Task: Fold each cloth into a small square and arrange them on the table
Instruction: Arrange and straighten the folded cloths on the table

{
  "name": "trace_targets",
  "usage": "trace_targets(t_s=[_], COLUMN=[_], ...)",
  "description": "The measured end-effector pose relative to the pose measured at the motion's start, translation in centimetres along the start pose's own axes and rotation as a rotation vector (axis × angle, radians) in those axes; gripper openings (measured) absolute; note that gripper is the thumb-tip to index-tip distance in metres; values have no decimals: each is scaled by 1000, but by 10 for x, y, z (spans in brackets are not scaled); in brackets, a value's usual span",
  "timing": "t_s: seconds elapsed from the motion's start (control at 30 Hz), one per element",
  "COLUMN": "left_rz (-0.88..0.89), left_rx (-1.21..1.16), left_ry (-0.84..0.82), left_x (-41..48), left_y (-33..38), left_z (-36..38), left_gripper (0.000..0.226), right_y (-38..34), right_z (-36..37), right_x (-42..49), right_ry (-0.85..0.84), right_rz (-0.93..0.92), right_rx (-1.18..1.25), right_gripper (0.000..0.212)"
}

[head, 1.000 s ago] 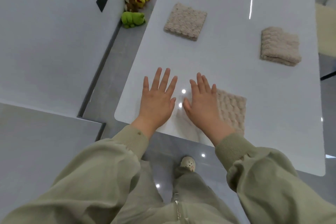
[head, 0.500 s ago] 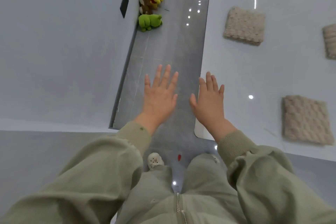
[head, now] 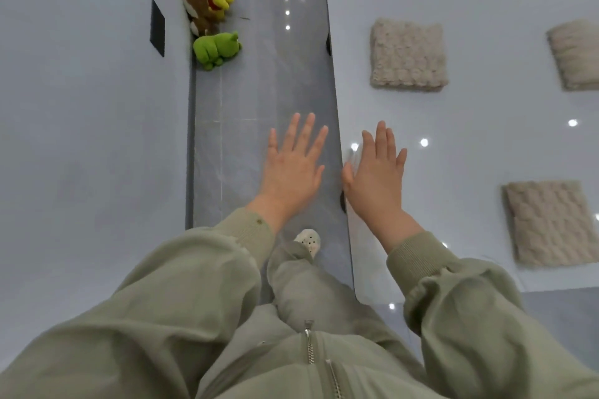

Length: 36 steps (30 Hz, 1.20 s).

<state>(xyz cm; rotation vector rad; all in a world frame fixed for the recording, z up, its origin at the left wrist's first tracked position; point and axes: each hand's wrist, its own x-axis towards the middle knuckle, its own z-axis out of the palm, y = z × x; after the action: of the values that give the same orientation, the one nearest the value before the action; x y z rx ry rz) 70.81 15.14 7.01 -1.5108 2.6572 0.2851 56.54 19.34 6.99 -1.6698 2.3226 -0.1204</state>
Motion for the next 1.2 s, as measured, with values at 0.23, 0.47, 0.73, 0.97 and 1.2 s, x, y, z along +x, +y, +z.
trace_targets(t_s=[0.23, 0.47, 0.73, 0.97, 1.2], left_rz=[234, 509, 852, 1096, 837], left_rx=[-18, 23, -25, -144, -623], left_ry=[-67, -12, -38, -271, -656], left_x=[84, 160, 280, 380, 414], left_y=[13, 29, 27, 8, 12], left_z=[-10, -11, -10, -37, -46], left_gripper=[63, 59, 57, 60, 54], right_y=[26, 45, 44, 8, -18], right_z=[-16, -35, -26, -23, -26], right_x=[53, 84, 140, 183, 215], right_ry=[19, 62, 227, 423, 700], right_rz=[184, 425, 693, 1059, 1336], right_rx=[-4, 67, 274, 496, 926], right_gripper=[63, 63, 68, 62, 59])
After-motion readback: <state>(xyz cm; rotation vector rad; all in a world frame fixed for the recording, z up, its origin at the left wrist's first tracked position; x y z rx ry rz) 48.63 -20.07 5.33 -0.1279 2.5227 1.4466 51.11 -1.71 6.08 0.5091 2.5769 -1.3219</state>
